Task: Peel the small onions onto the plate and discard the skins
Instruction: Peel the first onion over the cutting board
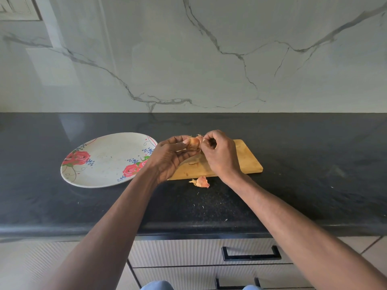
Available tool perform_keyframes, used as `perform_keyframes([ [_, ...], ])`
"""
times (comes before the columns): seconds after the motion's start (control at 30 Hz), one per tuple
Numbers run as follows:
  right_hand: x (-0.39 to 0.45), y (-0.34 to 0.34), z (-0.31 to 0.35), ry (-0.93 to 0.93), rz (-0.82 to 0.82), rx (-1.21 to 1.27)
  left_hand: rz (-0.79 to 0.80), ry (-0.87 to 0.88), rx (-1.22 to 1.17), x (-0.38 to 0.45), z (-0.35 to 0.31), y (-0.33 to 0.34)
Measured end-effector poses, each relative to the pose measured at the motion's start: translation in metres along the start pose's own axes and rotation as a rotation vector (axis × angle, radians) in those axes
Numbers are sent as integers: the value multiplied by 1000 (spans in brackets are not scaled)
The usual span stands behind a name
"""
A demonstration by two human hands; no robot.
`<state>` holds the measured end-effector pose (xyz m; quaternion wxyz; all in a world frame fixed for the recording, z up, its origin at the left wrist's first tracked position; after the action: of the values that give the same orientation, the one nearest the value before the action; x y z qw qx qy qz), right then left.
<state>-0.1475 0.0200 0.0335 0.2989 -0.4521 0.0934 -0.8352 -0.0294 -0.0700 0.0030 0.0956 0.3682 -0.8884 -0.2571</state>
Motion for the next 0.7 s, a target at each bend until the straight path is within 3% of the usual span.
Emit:
perform_keyframes([
  [0.2, 1, -1, -9, 171, 29, 111, -34, -10, -84, -4, -4, 0],
  [0.47, 2, -1, 0, 79, 92, 121, -60, -20, -82, -4, -3, 0],
  [0.7, 0, -1, 4, 33, 44, 63, -21, -25, -56, -3, -1, 1],
])
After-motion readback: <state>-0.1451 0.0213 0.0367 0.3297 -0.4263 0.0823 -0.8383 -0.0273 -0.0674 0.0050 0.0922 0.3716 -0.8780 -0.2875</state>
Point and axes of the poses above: each hand's wrist, its own x-axis towards the middle knuckle, its own y-axis out of the palm, z = x × y, the point moved 7 cm from there along x, towards the middle knuckle, and after that the axes turned 3 degrees about -x, right-handed, at the moved point
